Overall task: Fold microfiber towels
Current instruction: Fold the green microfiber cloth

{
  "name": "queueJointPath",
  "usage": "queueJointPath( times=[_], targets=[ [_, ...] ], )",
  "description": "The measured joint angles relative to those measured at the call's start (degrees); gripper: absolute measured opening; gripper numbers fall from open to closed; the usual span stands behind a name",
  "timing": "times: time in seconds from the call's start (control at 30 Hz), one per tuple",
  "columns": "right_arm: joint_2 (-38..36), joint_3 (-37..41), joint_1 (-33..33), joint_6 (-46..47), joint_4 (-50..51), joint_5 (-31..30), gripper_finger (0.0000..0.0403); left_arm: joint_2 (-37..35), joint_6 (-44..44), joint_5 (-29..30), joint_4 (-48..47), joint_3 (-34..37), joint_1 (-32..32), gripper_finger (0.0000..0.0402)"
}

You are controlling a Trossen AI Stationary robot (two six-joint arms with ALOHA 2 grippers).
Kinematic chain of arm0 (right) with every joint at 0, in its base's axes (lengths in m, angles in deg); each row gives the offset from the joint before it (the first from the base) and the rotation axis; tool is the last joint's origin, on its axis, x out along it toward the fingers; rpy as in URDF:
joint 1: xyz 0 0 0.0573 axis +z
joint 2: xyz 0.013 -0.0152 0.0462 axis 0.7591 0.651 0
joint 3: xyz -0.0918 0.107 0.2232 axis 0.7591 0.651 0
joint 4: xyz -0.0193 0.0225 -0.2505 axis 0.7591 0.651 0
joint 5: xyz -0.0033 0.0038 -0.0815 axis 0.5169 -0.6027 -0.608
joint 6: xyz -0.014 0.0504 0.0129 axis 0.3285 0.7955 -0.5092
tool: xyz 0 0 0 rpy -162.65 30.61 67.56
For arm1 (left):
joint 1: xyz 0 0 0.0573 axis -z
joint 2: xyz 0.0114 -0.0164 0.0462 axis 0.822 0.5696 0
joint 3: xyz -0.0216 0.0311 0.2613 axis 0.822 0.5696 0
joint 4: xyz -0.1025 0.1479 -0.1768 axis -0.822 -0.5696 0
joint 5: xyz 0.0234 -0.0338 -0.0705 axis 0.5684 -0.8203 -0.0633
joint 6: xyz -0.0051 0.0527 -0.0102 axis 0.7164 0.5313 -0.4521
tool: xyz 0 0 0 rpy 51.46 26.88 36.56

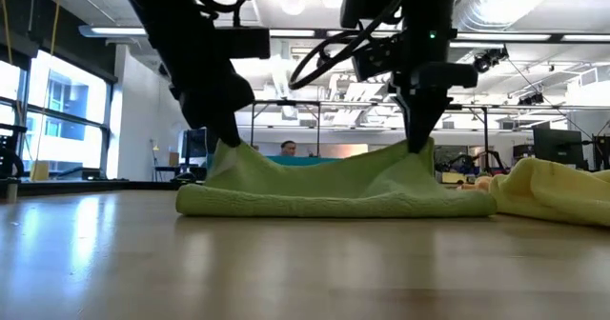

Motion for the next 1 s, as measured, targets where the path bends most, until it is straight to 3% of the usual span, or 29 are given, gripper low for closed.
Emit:
queueJointPath(
  times=[0.37,0.53,0.77,0.9,1.0],
  targets=[
    [1.1,0.0,-1.8,-3.1,0.1,3.3,0.0006,0.4,-0.5,-2.8,2.4,0.0,-0.2,0.0003],
    [1.3,0.0,-1.7,-5.3,-0.7,2.7,0.0049,0.4,-0.5,-2.9,2.2,0.0,0.0,0.0003],
    [1.1,0.0,-1.3,-4.4,4.2,-3.8,0.0127,0.4,-0.7,-2.9,2.0,0.0,-0.1,0.0003],
    [1.1,0.0,-0.9,-1.7,3.9,-2.1,0.0141,0.4,-1.5,-2.9,1.9,0.0,-0.1,0.0003],
    [1.0,0.8,0.6,-1.3,-2.0,0.3,0.0140,0.4,-2.0,-3.0,1.1,0.0,-0.1,0.0003]
  ],
)
